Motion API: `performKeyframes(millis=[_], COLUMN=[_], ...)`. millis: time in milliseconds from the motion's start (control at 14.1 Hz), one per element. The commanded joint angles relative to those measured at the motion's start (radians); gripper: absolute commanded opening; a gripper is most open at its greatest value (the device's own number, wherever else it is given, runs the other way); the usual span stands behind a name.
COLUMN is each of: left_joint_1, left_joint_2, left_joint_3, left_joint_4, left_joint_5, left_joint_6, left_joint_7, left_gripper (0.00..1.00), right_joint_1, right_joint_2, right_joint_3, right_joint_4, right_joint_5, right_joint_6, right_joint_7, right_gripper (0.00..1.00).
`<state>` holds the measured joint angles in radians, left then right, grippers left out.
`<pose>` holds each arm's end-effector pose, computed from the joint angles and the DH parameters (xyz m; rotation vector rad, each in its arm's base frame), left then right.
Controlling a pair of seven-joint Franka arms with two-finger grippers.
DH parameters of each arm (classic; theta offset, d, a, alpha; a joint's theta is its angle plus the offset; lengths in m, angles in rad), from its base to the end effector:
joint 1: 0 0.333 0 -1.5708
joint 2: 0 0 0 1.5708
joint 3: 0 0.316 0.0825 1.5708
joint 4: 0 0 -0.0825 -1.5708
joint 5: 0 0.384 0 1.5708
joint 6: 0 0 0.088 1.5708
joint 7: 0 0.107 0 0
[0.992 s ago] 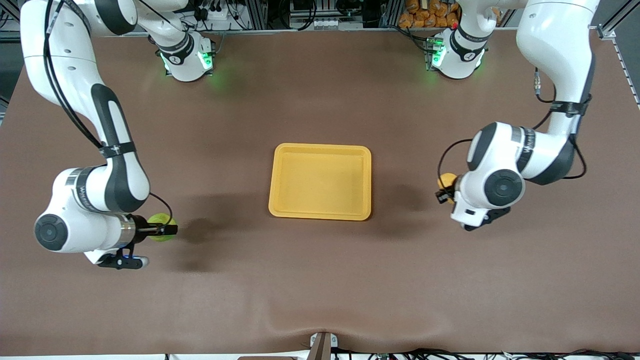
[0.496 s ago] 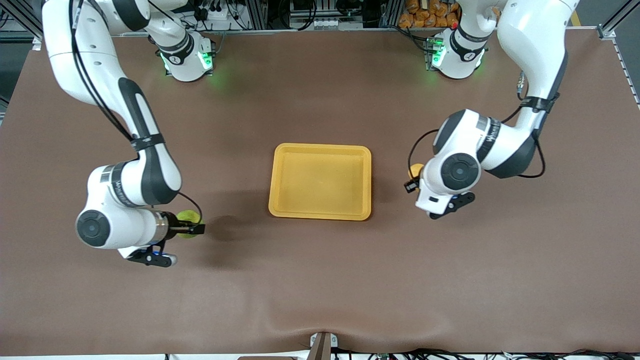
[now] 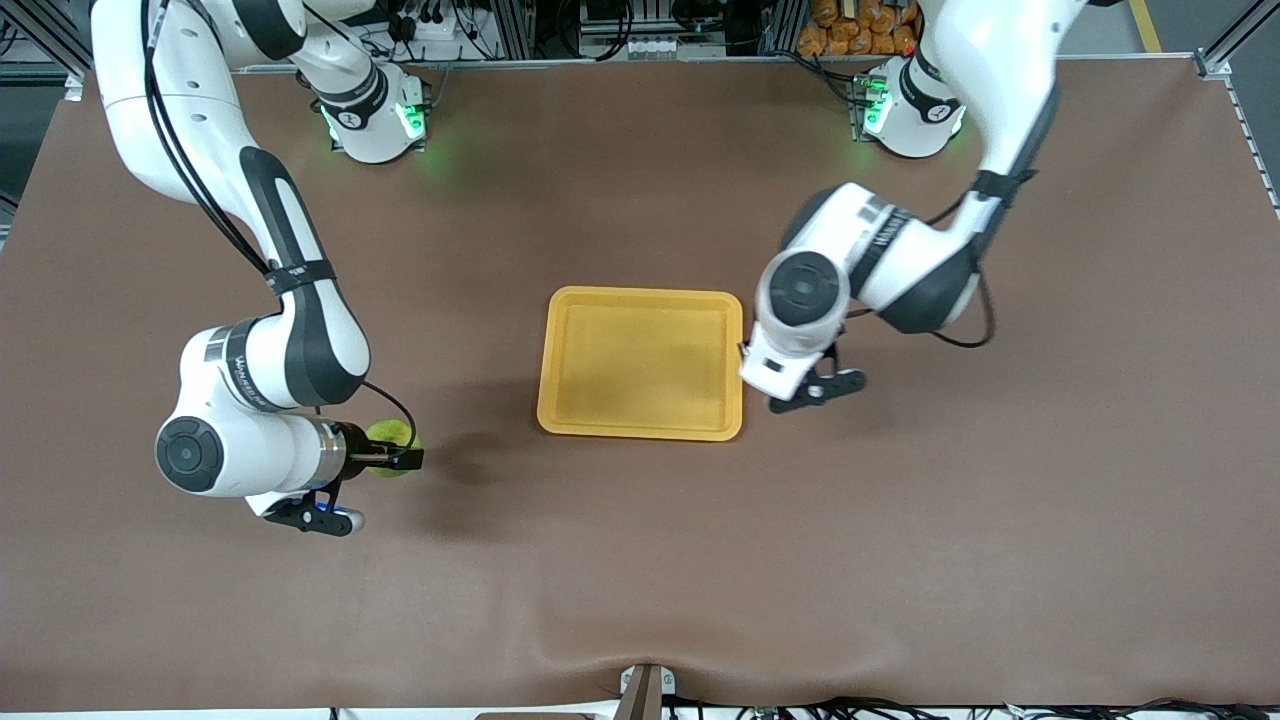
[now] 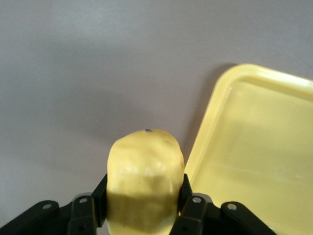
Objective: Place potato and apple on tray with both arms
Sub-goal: 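Carry the potato with the left gripper over the yellow tray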
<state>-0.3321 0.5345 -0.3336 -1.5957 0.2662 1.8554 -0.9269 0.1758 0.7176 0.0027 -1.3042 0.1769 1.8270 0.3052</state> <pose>0.5461 -0.3691 0.3174 -2.9027 -0.2588 0.1695 0.7038 0.1411 0.3029 -2.9920 0.2834 0.3458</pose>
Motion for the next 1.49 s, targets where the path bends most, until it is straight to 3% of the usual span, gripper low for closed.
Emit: performKeyframes(millis=[0, 354, 709, 992, 1276, 1346, 1417], left_joint_1=[-0.073, -0.176, -0.212, -0.222, -0.226, -0.225, -0.225], left_joint_2=[0.073, 0.2, 0.255, 0.303, 0.317, 0.315, 0.317], left_joint_3=[0.007, 0.028, 0.045, 0.045, 0.045, 0.045, 0.045], left_joint_4=[0.052, 0.22, 0.212, 0.212, 0.209, 0.207, 0.204], left_joint_5=[0.085, 0.145, 0.185, 0.223, 0.235, 0.235, 0.235], left_joint_6=[0.065, 0.076, 0.093, 0.105, 0.105, 0.105, 0.105], left_joint_7=[-0.013, -0.015, -0.088, -0.135, -0.147, -0.147, -0.147], left_gripper=[0.05, 0.06, 0.08, 0.15, 0.3, 0.35, 0.48], right_joint_1=[0.016, 0.048, 0.094, 0.119, 0.131, 0.129, 0.129], right_joint_2=[-0.01, -0.01, -0.012, -0.012, -0.023, -0.023, -0.023], right_joint_3=[-0.001, 0.0, 0.0, 0.002, -0.001, -0.001, -0.001], right_joint_4=[0.023, 0.037, 0.037, 0.037, 0.037, 0.037, 0.037], right_joint_5=[0.016, 0.016, 0.016, 0.016, 0.018, 0.016, 0.016], right_joint_6=[-0.035, -0.049, -0.06, -0.06, -0.063, -0.075, -0.081], right_joint_7=[0.054, 0.112, 0.187, 0.218, 0.218, 0.218, 0.218], right_gripper=[0.0, 0.0, 0.0, 0.0, 0.0, 0.0, 0.0])
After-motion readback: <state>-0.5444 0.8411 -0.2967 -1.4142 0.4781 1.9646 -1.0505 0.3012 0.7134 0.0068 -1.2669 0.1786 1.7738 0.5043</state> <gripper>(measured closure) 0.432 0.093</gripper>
